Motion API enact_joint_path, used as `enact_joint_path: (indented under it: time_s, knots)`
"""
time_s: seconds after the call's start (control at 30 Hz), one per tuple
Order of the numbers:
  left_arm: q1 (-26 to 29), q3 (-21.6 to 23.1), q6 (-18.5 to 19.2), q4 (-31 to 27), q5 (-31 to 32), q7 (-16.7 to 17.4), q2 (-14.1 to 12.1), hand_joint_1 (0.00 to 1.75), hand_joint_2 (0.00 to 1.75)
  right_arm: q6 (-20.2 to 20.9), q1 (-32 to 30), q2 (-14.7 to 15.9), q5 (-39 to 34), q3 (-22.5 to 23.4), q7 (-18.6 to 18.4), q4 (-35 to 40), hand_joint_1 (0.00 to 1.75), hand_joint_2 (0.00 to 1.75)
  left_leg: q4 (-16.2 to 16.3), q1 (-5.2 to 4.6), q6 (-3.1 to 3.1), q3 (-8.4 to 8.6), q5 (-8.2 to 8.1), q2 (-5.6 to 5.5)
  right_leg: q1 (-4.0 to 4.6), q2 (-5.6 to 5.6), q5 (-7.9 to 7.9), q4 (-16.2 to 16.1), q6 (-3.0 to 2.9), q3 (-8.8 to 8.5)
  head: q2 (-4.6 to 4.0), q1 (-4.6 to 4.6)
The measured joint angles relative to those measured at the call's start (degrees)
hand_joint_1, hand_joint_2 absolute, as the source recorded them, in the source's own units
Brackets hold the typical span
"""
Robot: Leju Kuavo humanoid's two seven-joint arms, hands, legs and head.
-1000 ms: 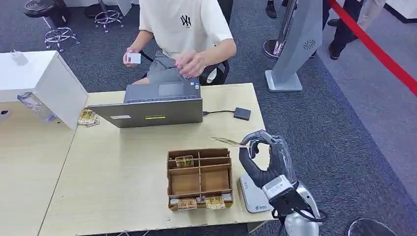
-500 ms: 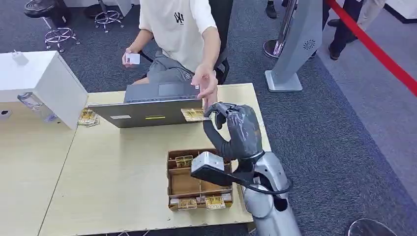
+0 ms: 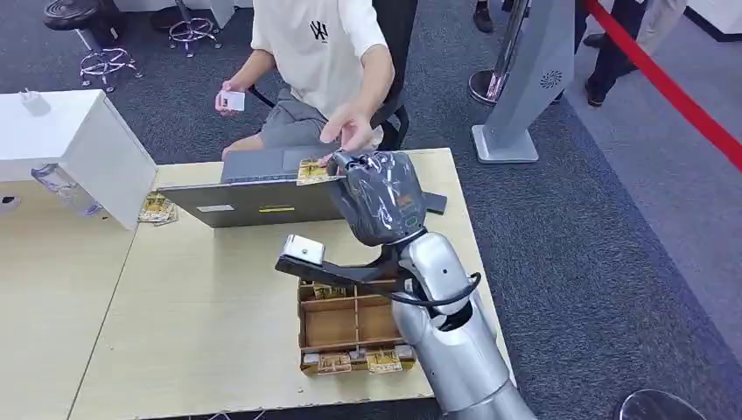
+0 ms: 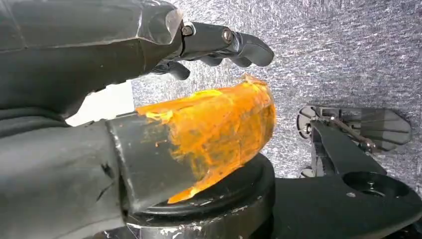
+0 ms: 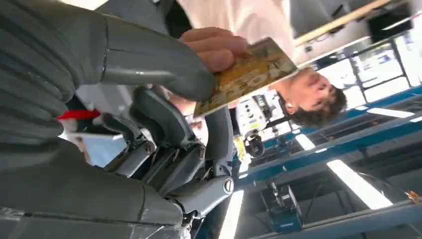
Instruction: Pass the card to the sensor for recognition and then transmit it.
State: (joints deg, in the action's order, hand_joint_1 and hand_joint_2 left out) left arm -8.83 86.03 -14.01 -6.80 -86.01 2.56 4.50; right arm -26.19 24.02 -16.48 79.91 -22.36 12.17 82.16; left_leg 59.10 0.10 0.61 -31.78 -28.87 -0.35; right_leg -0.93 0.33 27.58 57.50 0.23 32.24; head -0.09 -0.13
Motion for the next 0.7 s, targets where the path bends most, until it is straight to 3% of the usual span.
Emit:
enact_joint_path:
  time_s: [0.1,0.13,0.37,0.5,0.63,0.7]
  knots:
    - [0.0,0.3,0.1,0.0,0.0,0.0,0.0,0.0,0.0,-0.7,0.0,-0.1,2.2,-0.1,-1.9,-1.5,0.0,1.75,0.0,0.0,0.0,0.0,0.0,0.0,0.0,0.0,0.0,0.0,0.0,0.0,0.0,0.0]
    - [0.0,0.4,0.1,0.0,0.0,0.0,0.0,0.0,0.0,-0.9,0.0,-0.2,2.3,-0.1,-2.0,-1.9,0.0,0.0,0.0,0.0,0.0,0.0,0.0,0.0,0.0,0.0,0.0,0.0,0.0,0.01,0.0,0.0]
    - [0.0,1.0,0.1,0.0,-0.1,0.0,0.4,0.0,0.0,-4.4,0.0,-0.1,-0.2,0.3,-1.6,-4.0,0.0,0.0,0.0,0.0,0.0,0.02,0.0,0.02,0.0,0.02,0.0,0.0,0.0,0.02,0.0,0.0]
    - [0.0,1.2,-0.1,0.0,-0.1,0.0,0.5,0.0,0.0,-3.9,-2.1,-0.1,-7.2,0.6,1.5,-2.5,0.0,0.0,0.0,0.0,0.0,0.01,0.0,0.01,0.0,0.01,0.0,0.0,0.0,0.03,0.0,-0.02]
    - [0.0,1.2,-0.5,0.0,-0.2,0.0,0.5,0.0,0.0,2.2,-6.0,-0.1,-21.4,1.1,6.9,1.8,0.0,0.0,0.0,0.0,-0.01,-0.01,-0.02,0.0,0.0,0.0,0.01,0.0,0.0,0.04,0.0,0.0]
    - [0.0,1.2,-0.9,0.0,-0.3,0.0,0.5,0.0,0.0,13.1,-8.2,-0.3,-38.1,2.1,11.6,4.7,0.0,0.0,0.0,0.0,-0.01,-0.01,-0.03,0.0,0.0,0.0,0.01,0.0,0.0,0.04,0.0,0.02]
